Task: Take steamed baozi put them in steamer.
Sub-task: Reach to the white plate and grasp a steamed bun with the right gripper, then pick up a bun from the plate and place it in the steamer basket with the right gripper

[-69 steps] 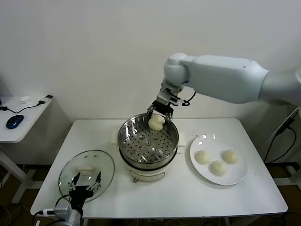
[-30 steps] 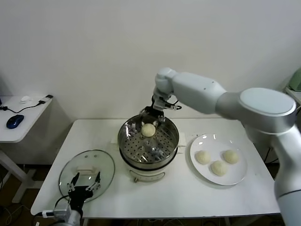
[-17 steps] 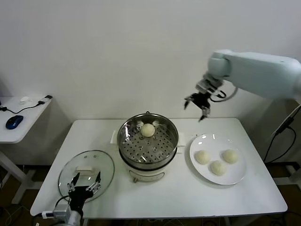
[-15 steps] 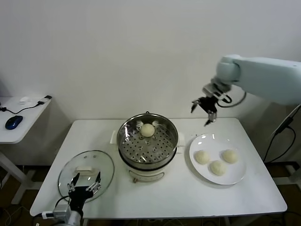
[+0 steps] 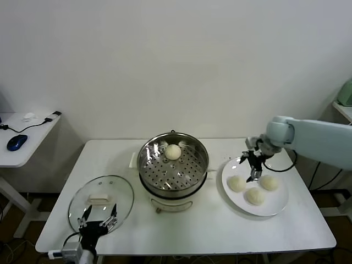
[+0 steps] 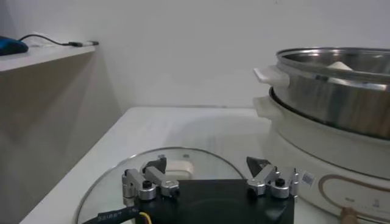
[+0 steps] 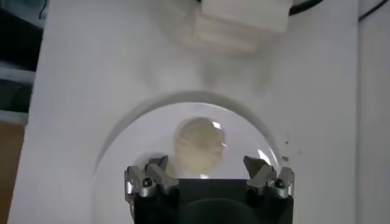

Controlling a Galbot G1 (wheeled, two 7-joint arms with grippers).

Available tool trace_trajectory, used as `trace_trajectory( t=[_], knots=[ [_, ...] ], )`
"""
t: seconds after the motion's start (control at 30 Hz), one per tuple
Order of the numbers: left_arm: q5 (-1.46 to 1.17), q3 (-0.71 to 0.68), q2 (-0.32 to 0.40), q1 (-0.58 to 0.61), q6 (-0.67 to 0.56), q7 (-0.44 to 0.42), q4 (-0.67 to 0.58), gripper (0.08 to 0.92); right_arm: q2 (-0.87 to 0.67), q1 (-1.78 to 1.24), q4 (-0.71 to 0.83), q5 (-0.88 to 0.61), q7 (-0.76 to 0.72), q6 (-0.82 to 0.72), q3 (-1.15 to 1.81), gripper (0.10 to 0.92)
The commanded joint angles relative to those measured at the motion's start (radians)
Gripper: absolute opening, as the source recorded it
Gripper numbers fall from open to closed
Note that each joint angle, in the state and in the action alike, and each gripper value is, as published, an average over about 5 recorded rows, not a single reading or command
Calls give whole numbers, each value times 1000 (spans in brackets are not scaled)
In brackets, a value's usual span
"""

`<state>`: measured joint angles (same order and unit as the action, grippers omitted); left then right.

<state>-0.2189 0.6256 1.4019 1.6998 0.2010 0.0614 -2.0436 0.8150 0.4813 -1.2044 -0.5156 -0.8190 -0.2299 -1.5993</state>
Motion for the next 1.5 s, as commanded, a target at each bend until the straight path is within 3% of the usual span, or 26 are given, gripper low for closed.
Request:
trace_trajectory(
  t=[0.03, 0.3, 0.57, 0.77, 0.93, 1.2, 1.33, 1.5],
  knots=[
    [1, -2, 1, 2, 0, 0, 2, 823, 42, -192, 103, 44, 47, -76, 140, 823],
    [-1, -1, -1, 3, 0, 0, 4, 823, 74, -210, 159, 70, 10, -63, 149, 811],
    [-4, -2, -3, -2, 4, 1, 4, 823, 77, -194, 155, 58, -13, -50, 157, 644],
    [-3, -1, -2, 3, 8, 3, -4, 823, 46, -67, 105, 36, -77, -15, 122, 620],
    [-1, -1, 0, 16, 10, 3, -22, 823, 46, 236, 70, -90, -164, 34, -14, 619],
    [-3, -3, -7, 22, 15, 3, -45, 823, 176, 673, -106, -472, -201, -23, -172, 619],
    [-3, -10, -9, 19, 19, 2, -55, 823, 287, 665, -225, -575, -115, -92, -89, 621],
    [-3, -20, -9, 15, 21, 0, -65, 823, 437, 511, -272, -599, 15, -171, -24, 619]
  ],
)
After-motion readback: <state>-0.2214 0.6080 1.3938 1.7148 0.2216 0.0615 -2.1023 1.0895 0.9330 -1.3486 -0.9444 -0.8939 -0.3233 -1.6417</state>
